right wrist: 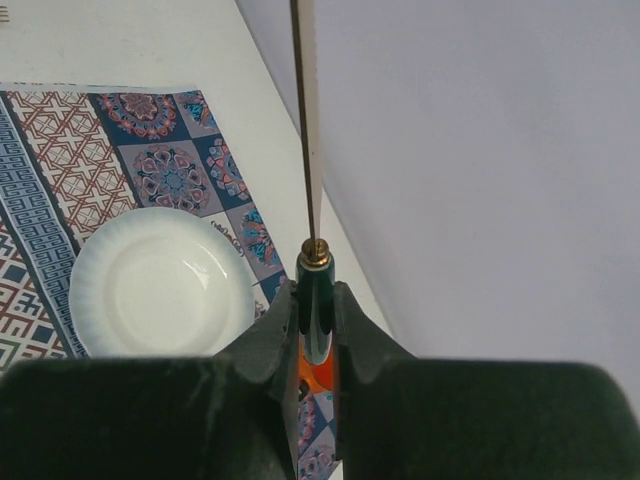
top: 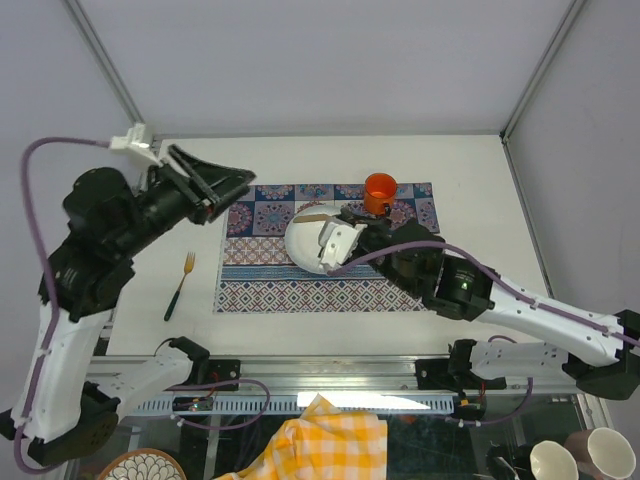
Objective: Set the dinner table for one person
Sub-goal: Place the knife on the napkin.
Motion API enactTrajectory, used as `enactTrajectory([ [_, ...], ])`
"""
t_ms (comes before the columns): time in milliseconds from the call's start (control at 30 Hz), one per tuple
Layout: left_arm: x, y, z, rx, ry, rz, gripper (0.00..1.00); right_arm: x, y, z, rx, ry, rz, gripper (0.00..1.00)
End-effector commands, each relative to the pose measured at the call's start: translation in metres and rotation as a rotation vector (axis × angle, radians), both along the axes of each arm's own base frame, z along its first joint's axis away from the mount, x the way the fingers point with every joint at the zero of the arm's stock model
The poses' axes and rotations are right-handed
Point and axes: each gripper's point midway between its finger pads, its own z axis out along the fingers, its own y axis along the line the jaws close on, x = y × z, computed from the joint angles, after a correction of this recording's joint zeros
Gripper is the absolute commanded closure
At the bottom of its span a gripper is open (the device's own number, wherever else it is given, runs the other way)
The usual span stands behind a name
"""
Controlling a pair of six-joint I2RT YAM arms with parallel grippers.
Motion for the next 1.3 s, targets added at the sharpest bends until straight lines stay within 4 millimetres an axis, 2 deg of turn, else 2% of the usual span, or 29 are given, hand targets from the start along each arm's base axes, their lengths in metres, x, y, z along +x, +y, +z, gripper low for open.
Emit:
enactTrajectory([
  [0, 0.016, 0.156, -0.002, 0.099, -0.039, 0.836, 0.57, 0.005, -0.018, 0.031, 0.226, 0.123, -0.092, 1.0],
  [100, -0.004, 0.212, -0.009, 0.078, -0.057, 1.077, 0.71, 0.014, -0.021, 0.024, 0.273, 0.256, -0.166, 1.0],
  [200, -0.007, 0.23, -0.023, 0.18, -0.046, 1.16, 0.71, 0.025, -0.024, 0.013, 0.312, 0.412, -0.26, 1.0],
  [233, -0.003, 0.228, -0.03, 0.236, -0.031, 1.154, 0.69, 0.029, -0.023, 0.014, 0.33, 0.463, -0.287, 1.0],
  [333, 0.018, 0.206, -0.052, 0.392, 0.019, 1.062, 0.63, 0.039, -0.023, 0.0, 0.349, 0.621, -0.376, 1.0],
  [467, 0.04, 0.18, -0.08, 0.497, 0.079, 0.948, 0.6, 0.053, -0.035, -0.009, 0.35, 0.799, -0.529, 1.0],
  [567, 0.043, 0.172, -0.086, 0.49, 0.087, 0.917, 0.6, 0.057, -0.05, -0.023, 0.331, 0.982, -0.659, 1.0],
  [700, 0.04, 0.171, -0.083, 0.474, 0.068, 0.904, 0.6, 0.052, -0.071, -0.032, 0.349, 1.095, -0.88, 1.0],
  [833, 0.038, 0.169, -0.083, 0.473, 0.069, 0.886, 0.59, 0.033, -0.07, -0.063, 0.293, 1.329, -0.926, 1.0],
  [967, 0.037, 0.166, -0.089, 0.476, 0.081, 0.868, 0.58, 0.016, -0.082, -0.105, 0.221, 1.508, -1.016, 1.0],
  [1067, 0.038, 0.163, -0.095, 0.477, 0.093, 0.856, 0.57, 0.005, -0.095, -0.132, 0.162, 1.563, -1.091, 1.0],
  [1267, 0.042, 0.155, -0.108, 0.484, 0.119, 0.823, 0.56, 0.006, -0.111, -0.173, 0.14, 1.637, -1.154, 1.0],
])
